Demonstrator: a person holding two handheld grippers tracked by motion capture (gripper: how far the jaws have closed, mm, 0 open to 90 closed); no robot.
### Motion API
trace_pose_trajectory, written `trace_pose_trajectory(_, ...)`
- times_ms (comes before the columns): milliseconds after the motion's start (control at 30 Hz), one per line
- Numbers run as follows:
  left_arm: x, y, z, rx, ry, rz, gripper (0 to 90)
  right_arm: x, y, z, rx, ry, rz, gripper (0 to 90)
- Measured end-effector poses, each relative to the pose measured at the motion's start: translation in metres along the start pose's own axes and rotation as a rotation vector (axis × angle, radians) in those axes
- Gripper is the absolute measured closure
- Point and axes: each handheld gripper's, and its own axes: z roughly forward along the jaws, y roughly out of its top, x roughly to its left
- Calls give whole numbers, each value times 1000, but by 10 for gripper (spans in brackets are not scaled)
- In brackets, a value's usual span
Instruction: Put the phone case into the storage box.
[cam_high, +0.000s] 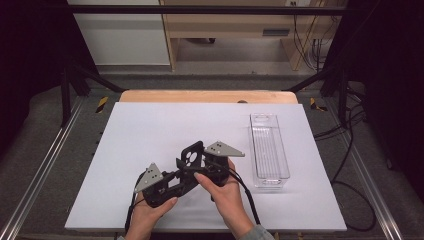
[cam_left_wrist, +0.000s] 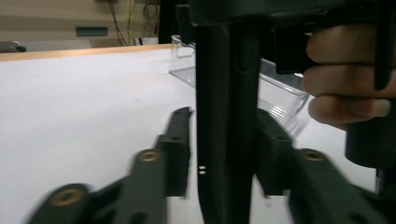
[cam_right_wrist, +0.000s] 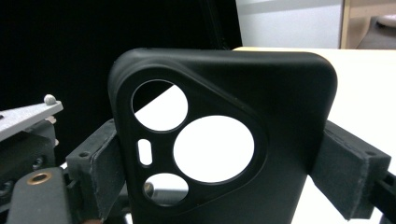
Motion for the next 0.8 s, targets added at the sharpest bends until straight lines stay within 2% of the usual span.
trace_pose_trajectory(67, 1, 2, -1, -8, 16, 16, 436, -1, 5, 0, 3, 10, 22, 140)
trace_pose_trajectory(167, 1, 4, -4, -25, 27, 12, 312, -1, 13, -2, -1, 8, 33, 140)
trace_pose_trajectory(300, 2, 7, -8, -22, 52, 9, 182, -3, 27, -5, -7, -24, 6, 141)
trace_pose_trajectory(400, 6, 9, -13, -26, 73, -9, 135, -7, 37, -7, -9, -64, -26, 140)
trace_pose_trajectory(500, 13, 10, -23, -11, 104, 4, 101, -13, 46, -10, -24, -120, -54, 140)
trace_pose_trajectory(567, 18, 8, -34, 3, 126, 18, 94, -19, 53, -14, -36, -162, -78, 140)
trace_pose_trajectory(667, 27, 4, -52, 12, 163, 19, 79, -30, 63, -20, -44, -216, -86, 140)
trace_pose_trajectory(800, 35, 1, -78, -11, 210, 8, 77, -46, 77, -27, -38, -276, -94, 140)
